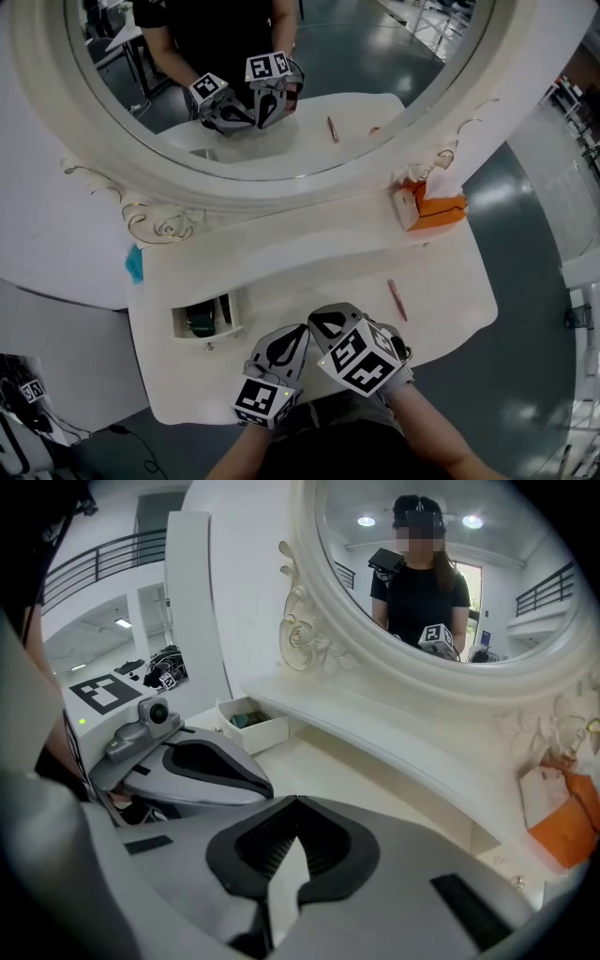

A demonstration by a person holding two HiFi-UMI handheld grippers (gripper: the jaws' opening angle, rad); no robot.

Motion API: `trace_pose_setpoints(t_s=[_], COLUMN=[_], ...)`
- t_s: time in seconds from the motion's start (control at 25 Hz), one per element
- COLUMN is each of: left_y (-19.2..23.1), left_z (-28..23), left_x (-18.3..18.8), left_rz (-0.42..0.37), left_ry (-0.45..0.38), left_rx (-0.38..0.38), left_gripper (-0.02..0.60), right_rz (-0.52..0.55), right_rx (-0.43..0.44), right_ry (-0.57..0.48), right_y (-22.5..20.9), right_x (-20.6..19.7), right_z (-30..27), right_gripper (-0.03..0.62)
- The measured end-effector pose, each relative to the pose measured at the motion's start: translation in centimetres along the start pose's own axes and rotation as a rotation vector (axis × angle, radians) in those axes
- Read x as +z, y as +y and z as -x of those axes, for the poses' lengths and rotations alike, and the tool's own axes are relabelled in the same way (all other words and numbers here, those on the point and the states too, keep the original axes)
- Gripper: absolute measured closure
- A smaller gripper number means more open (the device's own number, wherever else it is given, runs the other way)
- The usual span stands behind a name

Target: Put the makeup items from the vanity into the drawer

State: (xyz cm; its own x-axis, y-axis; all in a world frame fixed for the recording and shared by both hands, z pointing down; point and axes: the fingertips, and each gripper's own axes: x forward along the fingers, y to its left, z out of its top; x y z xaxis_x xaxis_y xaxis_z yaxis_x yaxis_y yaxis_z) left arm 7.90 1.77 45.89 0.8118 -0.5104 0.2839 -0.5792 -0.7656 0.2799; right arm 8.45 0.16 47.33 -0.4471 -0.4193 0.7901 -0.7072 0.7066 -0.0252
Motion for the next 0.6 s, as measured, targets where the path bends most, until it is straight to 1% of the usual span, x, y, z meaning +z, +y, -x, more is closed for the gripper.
trace_pose_setpoints(t_s=[0.28,0.6], left_y=[-2.3,-4.3], left_z=[-3.1,-5.7], left_x=[-0.2,-0.3], left_rz=[-0.013,-0.029], left_ry=[0.024,0.048], left_rx=[-0.072,-0.129], left_gripper=[0.568,0.568], right_rz=[-0.068,-0.124], right_rx=[-0.042,-0.081], right_ry=[-0.001,-0.004], right_y=[-2.6,-4.9], right_x=[-2.4,-4.5], right_z=[1.5,2.9], right_gripper=[0.572,0.572])
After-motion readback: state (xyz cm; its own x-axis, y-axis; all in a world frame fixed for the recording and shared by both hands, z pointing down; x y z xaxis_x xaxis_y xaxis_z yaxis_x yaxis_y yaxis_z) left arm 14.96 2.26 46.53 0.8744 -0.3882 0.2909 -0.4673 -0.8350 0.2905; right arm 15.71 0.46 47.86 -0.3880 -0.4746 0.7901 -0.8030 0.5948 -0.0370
